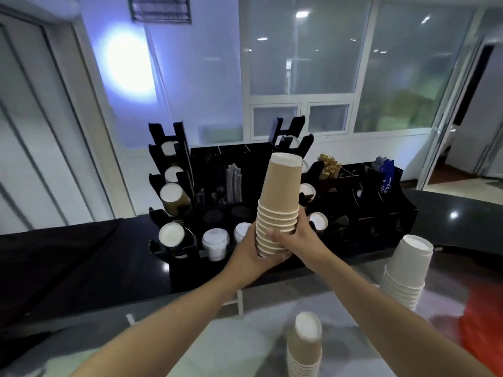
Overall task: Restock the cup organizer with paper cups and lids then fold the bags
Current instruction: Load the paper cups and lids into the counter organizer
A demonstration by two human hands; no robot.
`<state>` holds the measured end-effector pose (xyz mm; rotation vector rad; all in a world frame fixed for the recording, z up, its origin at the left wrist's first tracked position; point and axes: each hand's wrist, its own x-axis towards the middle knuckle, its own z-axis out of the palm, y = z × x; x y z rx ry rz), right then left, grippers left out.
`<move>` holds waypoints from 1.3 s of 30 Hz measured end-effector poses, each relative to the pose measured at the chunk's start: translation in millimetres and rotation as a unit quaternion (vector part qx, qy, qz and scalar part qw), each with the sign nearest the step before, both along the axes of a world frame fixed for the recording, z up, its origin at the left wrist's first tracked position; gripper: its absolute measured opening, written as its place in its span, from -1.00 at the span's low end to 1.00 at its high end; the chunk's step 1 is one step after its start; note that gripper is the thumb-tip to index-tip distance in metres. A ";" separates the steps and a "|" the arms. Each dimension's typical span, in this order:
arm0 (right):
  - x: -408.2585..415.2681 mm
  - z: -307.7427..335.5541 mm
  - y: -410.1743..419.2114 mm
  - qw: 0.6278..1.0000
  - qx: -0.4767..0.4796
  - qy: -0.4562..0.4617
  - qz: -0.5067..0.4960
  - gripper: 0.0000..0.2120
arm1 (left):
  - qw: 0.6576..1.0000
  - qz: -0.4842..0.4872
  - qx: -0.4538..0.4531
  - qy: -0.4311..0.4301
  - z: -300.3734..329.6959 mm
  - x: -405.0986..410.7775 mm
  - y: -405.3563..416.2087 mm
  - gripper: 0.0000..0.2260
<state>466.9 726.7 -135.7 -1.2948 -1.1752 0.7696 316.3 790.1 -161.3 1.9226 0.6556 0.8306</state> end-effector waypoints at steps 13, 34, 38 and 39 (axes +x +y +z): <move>-83.2 153.4 122.5 0.990 0.133 0.007 -0.042 -0.30 | 0.955 0.187 0.215 0.077 105.9 -128.7 126.7 -0.34; -176.6 146.0 250.1 0.974 0.137 -0.133 -0.124 -0.30 | 0.836 0.161 0.359 0.382 97.7 -217.9 247.5 -0.37; -176.3 140.2 266.3 0.973 0.112 -0.169 -0.108 -0.29 | 0.826 0.171 0.383 0.376 95.0 -216.1 250.4 -0.33; -176.1 139.6 271.0 0.972 0.107 -0.179 -0.104 -0.28 | 0.823 0.173 0.392 0.374 94.0 -216.3 250.9 -0.33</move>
